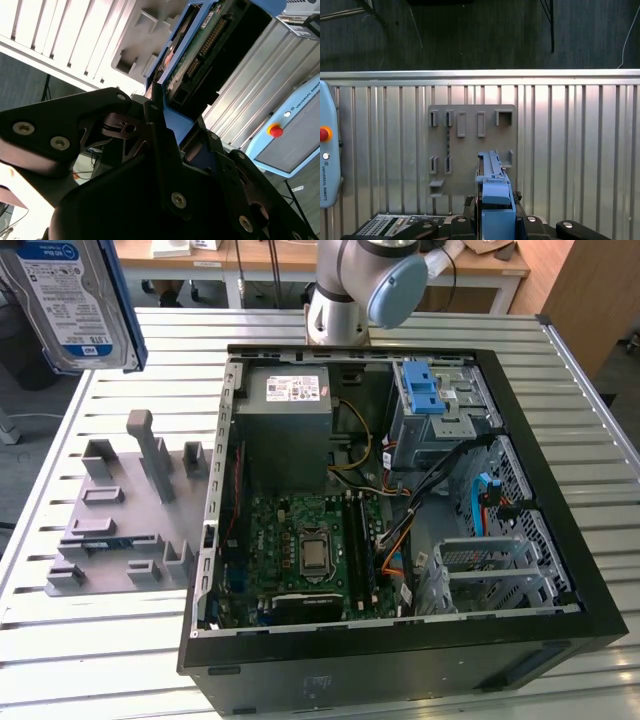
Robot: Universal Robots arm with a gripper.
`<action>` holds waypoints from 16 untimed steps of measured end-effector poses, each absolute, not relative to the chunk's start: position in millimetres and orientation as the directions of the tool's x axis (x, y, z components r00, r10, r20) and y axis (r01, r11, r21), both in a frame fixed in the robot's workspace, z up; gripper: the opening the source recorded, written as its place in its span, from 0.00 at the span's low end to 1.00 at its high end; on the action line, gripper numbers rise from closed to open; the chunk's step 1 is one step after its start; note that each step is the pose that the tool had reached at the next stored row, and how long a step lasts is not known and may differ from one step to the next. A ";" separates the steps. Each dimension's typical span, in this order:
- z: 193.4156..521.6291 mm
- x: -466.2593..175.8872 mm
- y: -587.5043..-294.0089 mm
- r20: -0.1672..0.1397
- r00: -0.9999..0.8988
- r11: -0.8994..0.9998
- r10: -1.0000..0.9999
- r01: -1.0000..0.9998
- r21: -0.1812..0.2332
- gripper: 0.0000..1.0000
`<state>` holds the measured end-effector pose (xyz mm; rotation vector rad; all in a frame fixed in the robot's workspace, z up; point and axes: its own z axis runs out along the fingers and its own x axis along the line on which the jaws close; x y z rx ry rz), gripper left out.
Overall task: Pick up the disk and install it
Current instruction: 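Pick up the disk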
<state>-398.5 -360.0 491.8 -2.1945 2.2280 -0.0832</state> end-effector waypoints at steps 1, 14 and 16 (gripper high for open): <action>491.8 -397.4 -360.3 0.028 -0.016 0.014 -0.999 -0.999 -0.047 0.36; 491.8 -385.3 -363.4 0.028 -0.016 0.014 -0.999 -0.999 -0.047 0.36; 491.8 -384.8 -363.8 0.028 -0.016 0.015 -0.999 -0.999 -0.047 0.36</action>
